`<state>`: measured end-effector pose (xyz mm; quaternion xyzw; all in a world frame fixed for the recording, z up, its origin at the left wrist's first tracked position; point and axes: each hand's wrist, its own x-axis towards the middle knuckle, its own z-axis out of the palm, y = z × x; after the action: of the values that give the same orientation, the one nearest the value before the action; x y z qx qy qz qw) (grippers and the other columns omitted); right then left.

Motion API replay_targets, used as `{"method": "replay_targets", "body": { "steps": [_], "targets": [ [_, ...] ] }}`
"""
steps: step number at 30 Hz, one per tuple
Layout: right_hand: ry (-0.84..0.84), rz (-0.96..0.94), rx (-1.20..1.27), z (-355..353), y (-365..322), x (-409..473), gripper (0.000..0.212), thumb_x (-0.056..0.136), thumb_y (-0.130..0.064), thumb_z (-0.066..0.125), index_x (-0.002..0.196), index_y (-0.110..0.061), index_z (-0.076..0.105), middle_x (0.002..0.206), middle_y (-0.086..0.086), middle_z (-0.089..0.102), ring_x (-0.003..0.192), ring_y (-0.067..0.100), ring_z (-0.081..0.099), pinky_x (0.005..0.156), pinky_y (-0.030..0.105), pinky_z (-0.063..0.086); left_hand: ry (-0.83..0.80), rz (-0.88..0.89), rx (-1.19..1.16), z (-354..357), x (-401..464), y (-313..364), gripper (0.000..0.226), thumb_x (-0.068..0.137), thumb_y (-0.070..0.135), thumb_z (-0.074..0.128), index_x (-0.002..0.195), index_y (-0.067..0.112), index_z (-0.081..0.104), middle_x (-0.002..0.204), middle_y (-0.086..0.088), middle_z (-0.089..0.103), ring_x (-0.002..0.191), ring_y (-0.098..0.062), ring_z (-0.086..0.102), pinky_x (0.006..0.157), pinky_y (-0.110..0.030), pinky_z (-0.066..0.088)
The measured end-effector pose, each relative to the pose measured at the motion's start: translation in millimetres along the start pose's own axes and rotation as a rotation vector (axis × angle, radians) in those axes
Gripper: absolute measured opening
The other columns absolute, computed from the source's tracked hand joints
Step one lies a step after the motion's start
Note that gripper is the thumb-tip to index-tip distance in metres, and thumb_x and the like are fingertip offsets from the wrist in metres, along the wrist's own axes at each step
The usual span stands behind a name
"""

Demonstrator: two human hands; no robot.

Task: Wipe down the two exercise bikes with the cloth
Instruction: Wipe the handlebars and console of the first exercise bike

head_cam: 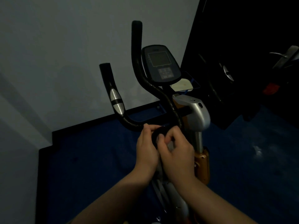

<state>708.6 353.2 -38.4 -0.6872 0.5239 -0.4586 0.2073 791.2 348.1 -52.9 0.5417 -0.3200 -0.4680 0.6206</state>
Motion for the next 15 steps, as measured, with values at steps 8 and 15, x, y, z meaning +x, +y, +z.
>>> {"method": "replay_targets", "body": {
  "steps": [8, 15],
  "targets": [
    [0.071, -0.045, 0.021, 11, -6, 8, 0.024, 0.088, -0.03, 0.055, 0.071, -0.024, 0.04, 0.064, -0.011, 0.045, 0.057, 0.006, 0.047, 0.048, 0.018, 0.038, -0.044, -0.018, -0.008, -1, 0, -1, 0.051, 0.102, 0.041, 0.027, 0.099, 0.01, 0.067, 0.094, -0.01, 0.071, 0.088, -0.018, 0.067, 0.077, -0.024, 0.051],
    [0.008, -0.465, -0.402, -6, -5, 38, 0.015, 0.091, -0.025, 0.055, 0.078, -0.018, 0.051, 0.072, -0.003, 0.053, 0.054, 0.008, 0.047, 0.042, 0.023, 0.04, -0.029, 0.037, -0.042, 1, 2, -3, 0.045, 0.098, 0.042, 0.034, 0.092, 0.014, 0.069, 0.089, -0.006, 0.07, 0.084, -0.01, 0.065, 0.073, -0.019, 0.05]
  ]
}}
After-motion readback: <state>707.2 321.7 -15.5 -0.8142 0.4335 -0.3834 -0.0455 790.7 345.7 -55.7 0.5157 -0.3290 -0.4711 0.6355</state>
